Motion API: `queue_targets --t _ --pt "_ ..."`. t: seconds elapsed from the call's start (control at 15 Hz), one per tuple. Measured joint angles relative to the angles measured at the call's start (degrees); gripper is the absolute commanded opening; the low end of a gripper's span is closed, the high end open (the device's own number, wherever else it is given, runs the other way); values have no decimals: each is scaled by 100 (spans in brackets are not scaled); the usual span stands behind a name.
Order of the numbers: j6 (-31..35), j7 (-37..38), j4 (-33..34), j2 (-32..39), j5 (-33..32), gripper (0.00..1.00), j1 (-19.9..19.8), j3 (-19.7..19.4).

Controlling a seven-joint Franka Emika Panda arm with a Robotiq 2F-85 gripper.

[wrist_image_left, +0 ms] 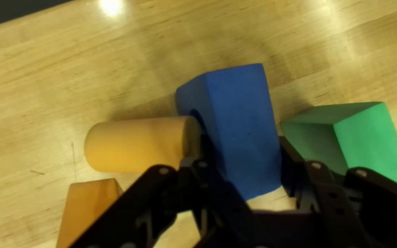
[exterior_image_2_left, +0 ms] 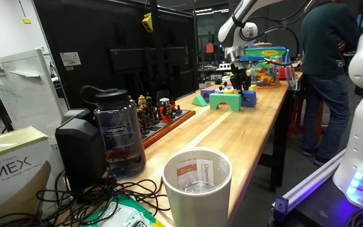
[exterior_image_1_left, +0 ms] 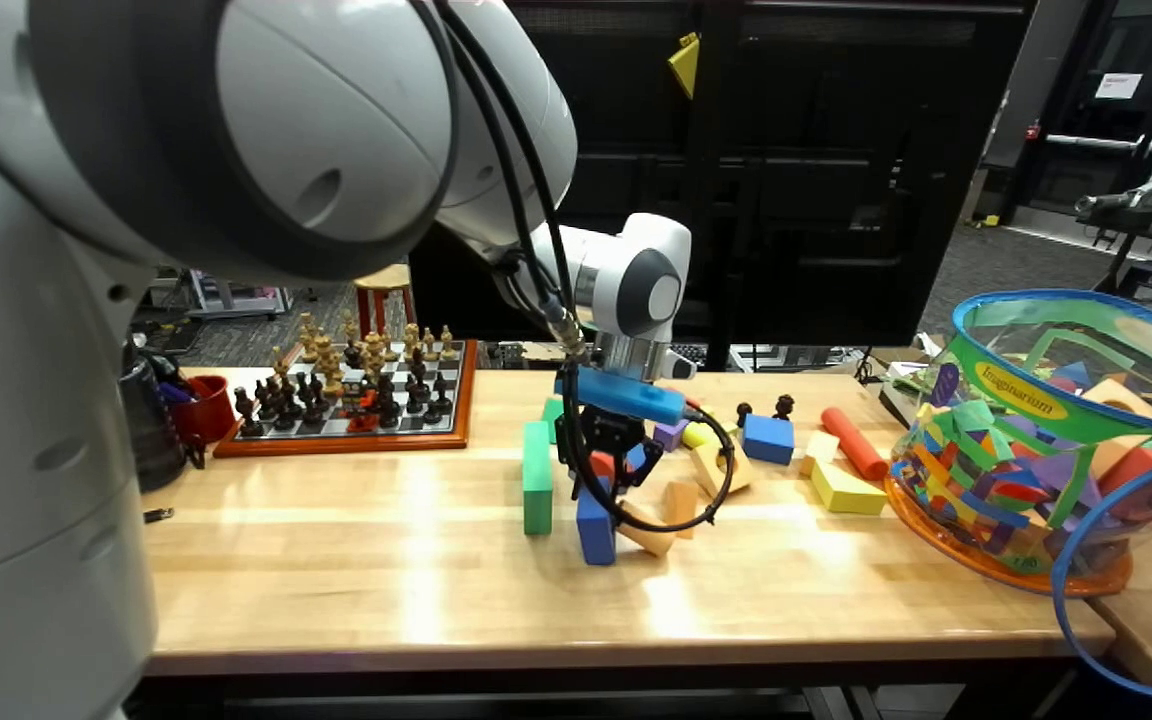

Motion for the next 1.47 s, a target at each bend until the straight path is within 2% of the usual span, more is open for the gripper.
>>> queue_targets --t 0.8,1.47 --pt "-74 -176 -21 -122 99 19 -40 -21" --pt "-438 6 -304 -897 -209 19 31 -11"
